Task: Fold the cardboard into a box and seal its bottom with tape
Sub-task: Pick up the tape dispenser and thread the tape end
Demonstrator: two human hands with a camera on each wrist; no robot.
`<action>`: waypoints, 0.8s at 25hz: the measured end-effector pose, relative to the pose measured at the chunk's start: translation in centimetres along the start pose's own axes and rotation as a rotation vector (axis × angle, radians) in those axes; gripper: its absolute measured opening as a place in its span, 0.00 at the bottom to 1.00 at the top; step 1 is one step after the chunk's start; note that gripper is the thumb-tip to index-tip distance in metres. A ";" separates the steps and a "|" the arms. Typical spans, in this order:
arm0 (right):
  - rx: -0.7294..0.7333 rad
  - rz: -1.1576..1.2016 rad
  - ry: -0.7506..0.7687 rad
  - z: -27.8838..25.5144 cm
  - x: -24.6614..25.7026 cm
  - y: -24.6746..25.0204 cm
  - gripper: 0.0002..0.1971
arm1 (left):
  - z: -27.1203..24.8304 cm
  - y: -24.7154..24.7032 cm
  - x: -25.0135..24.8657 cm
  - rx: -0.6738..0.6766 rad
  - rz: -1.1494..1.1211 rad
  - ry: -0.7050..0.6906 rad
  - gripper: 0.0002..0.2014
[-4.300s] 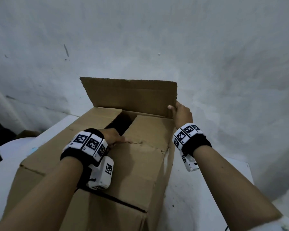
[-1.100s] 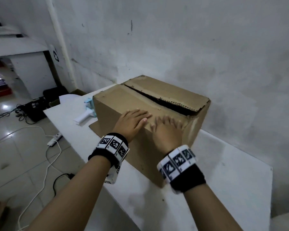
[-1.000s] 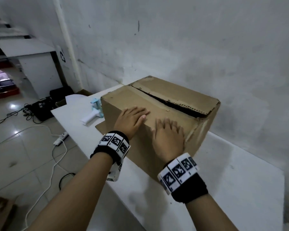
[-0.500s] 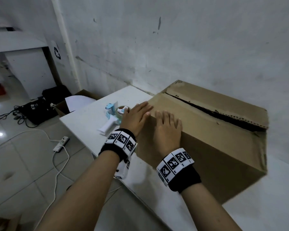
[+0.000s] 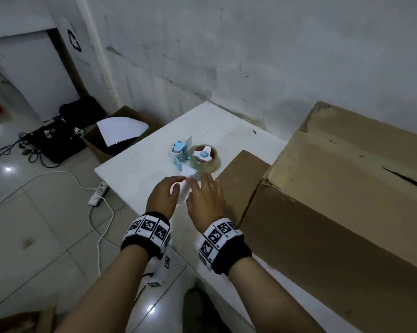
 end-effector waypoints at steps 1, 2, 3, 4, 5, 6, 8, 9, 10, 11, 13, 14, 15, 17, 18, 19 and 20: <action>0.072 0.032 -0.070 1.6 -0.2 -1.4 0.23 | 0.9 0.3 2.2 0.021 0.034 0.054 0.15; 0.141 0.054 -0.146 2.8 -0.3 -2.5 0.24 | 1.5 0.6 3.8 0.059 0.076 0.104 0.16; 0.200 0.092 -0.206 4.3 -0.2 -3.7 0.25 | 2.4 0.9 5.7 0.112 0.118 0.154 0.16; 0.250 0.119 -0.244 5.4 -0.1 -4.6 0.25 | 3.2 1.1 7.1 0.152 0.153 0.193 0.16; 0.303 0.132 -0.257 6.7 0.0 -5.7 0.26 | 4.0 1.1 8.9 0.182 0.179 0.238 0.16; 0.348 0.135 -0.270 7.6 0.2 -6.6 0.26 | 4.5 1.2 10.6 0.228 0.211 0.279 0.17; 0.376 0.136 -0.322 8.9 0.3 -8.2 0.27 | 5.1 0.9 13.3 0.357 0.317 0.301 0.21; 0.366 0.139 -0.352 9.6 0.4 -8.7 0.27 | 5.5 0.8 14.4 0.438 0.378 0.305 0.24; 0.361 0.133 -0.389 10.2 0.5 -9.6 0.28 | 5.3 0.3 15.3 0.513 0.418 0.345 0.27; 0.325 0.132 -0.413 10.6 0.6 -9.8 0.28 | 5.1 0.1 15.7 0.550 0.458 0.360 0.30; 0.262 0.183 -0.486 11.6 1.1 -10.1 0.28 | 4.8 -0.6 15.9 0.566 0.511 0.356 0.33; 0.225 0.278 -0.554 12.2 1.4 -10.3 0.28 | 4.8 -0.7 15.8 0.561 0.522 0.347 0.33; 0.193 0.425 -0.654 12.7 1.9 -10.5 0.27 | 4.7 -0.8 16.0 0.571 0.512 0.349 0.34; 0.110 0.696 -0.864 13.5 2.5 -10.6 0.24 | 4.6 -0.7 16.0 0.602 0.498 0.360 0.35; 0.068 0.772 -0.956 13.9 2.7 -10.3 0.23 | 4.8 -0.6 16.2 0.618 0.490 0.356 0.36; 0.062 0.787 -1.023 14.2 2.7 -10.1 0.25 | 5.0 -0.6 16.3 0.631 0.478 0.358 0.36; 0.084 0.737 -1.063 14.4 2.8 -9.5 0.30 | 5.2 -0.4 16.3 0.655 0.474 0.362 0.36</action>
Point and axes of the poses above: each hand's wrist, its own z-axis towards the middle knuckle, its own y-axis out of the back of the hand, x = y × z, the point moved 1 cm from there along z, towards the middle knuckle, and after that the axes turned 12 degrees about -y, right-handed, at the moved point
